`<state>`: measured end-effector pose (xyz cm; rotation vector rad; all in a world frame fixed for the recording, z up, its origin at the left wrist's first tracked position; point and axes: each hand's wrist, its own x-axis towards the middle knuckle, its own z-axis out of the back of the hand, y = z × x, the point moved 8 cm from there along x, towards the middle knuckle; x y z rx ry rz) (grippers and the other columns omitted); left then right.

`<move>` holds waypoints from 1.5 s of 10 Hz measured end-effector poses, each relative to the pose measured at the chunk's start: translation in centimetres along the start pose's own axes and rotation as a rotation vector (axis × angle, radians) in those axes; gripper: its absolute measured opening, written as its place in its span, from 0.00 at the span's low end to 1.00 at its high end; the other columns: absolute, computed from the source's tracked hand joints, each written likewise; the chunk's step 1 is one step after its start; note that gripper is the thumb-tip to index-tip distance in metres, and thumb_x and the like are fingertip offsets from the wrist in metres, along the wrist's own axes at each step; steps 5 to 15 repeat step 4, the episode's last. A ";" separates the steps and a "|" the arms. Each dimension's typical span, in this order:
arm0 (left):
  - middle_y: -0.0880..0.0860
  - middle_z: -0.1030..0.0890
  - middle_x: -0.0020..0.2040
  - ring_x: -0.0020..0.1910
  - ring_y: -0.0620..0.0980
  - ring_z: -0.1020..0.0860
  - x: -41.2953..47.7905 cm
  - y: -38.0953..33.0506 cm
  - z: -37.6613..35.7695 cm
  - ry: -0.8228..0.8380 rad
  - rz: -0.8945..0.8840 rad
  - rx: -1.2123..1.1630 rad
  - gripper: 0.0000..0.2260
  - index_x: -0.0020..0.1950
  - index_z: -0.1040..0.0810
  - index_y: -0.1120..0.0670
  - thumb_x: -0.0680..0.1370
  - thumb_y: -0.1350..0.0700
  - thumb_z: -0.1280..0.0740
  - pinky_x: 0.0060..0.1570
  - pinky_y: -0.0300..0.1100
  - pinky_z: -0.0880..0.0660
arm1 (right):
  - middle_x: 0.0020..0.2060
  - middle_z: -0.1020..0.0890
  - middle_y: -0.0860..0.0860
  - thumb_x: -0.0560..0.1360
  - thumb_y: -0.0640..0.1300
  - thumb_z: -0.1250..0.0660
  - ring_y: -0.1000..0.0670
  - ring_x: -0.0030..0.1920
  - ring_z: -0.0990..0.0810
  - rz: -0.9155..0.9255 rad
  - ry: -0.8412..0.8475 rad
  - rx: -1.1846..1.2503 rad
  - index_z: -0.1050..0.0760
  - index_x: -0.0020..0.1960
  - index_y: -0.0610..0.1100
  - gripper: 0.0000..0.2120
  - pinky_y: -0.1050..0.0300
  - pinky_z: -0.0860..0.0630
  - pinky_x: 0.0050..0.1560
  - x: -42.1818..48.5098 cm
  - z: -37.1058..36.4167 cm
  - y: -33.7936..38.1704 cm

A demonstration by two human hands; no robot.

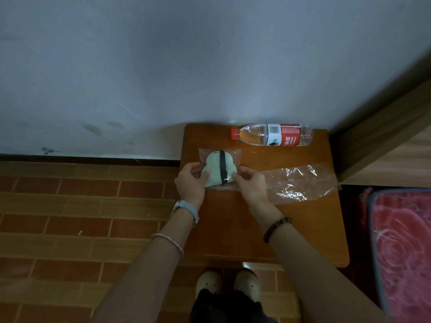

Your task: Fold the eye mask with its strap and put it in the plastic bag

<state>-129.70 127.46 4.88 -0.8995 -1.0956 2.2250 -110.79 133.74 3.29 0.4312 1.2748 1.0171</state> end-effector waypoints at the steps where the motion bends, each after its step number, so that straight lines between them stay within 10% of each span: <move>1: 0.56 0.17 0.57 0.51 0.48 0.20 -0.1 -0.1 -0.1 -0.003 0.028 -0.008 0.17 0.63 0.22 0.59 0.75 0.59 0.28 0.49 0.38 0.23 | 0.64 0.20 0.45 0.79 0.39 0.33 0.48 0.61 0.20 -0.025 0.011 0.015 0.28 0.71 0.39 0.21 0.54 0.23 0.62 -0.2 0.0 0.0; 3: 0.56 0.21 0.64 0.63 0.53 0.24 -1.6 -1.8 1.1 0.019 0.032 0.014 0.18 0.65 0.24 0.57 0.76 0.59 0.29 0.55 0.39 0.28 | 0.64 0.22 0.46 0.78 0.39 0.32 0.50 0.58 0.22 0.085 -0.058 -0.164 0.30 0.70 0.42 0.21 0.59 0.22 0.56 -2.7 2.3 2.4; 15: 0.54 0.21 0.63 0.64 0.52 0.24 -3.1 -3.9 2.5 0.029 0.005 0.066 0.15 0.65 0.24 0.57 0.78 0.59 0.31 0.54 0.38 0.30 | 0.64 0.22 0.45 0.78 0.38 0.33 0.47 0.57 0.21 0.185 -0.097 -0.305 0.27 0.66 0.42 0.17 0.62 0.21 0.51 -4.8 4.2 5.6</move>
